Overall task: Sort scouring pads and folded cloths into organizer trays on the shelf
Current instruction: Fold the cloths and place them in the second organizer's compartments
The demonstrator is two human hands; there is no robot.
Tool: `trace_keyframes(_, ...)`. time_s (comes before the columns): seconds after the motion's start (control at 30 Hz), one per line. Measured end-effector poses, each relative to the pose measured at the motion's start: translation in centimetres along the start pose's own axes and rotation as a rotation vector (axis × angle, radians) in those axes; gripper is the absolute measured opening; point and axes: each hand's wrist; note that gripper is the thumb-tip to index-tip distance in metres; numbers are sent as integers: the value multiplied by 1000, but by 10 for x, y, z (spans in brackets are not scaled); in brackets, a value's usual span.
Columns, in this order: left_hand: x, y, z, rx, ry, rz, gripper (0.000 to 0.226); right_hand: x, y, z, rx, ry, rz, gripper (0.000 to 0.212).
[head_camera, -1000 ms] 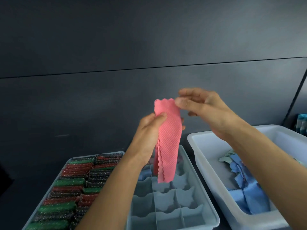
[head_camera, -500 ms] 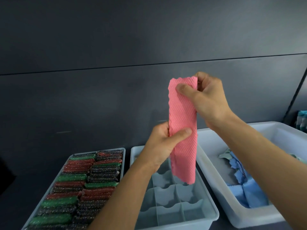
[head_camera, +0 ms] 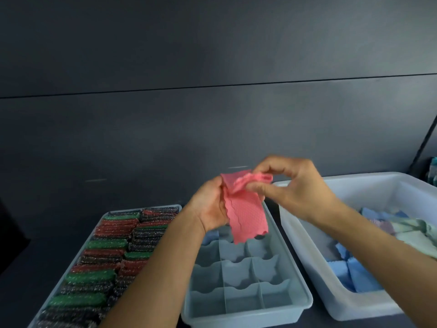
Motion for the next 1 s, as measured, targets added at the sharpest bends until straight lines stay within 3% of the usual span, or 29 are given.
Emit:
trace_keyframes(0.1,-4,-7,6,114,-23,36,50,14,15,12,181,-109,-20,25)
trace_keyframes(0.2,-2,-4,7,152,-47,-28,71,19,25,18,269,-213,44,25)
trace_keyframes(0.33,0,5,5,81,-54,-40,53,19,31,17,328,-294,68,21)
trace_keyframes(0.53,2,-3,12,81,-21,16,38,29,21,26,459,-484,-109,30)
trace_keyframes(0.63,3,-4,13,75,-41,9,37,29,15,37,745,-597,-207,60)
trace_keyframes(0.7,1,-2,9,102,-43,-2,34,24,18,40,822,-614,-127,59)
trace_keyframes(0.8,-1,-1,-1,123,-48,-16,29,18,26,32,615,-487,59,30)
trace_keyframes(0.87,-2,-3,-7,144,-34,-19,34,18,29,19,338,-203,134,23)
trace_keyframes(0.93,-5,-9,-12,45,57,33,58,14,30,13,-90,151,136,20)
trace_keyframes(1.0,-4,-13,-14,-98,113,3,86,9,28,17,-356,361,128,10)
Point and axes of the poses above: each hand's wrist, its own x-axis away from the middle knuckle, its own y-axis out of the palm, z = x × y, and after that the axes turned 7 degrees about x, right-handed
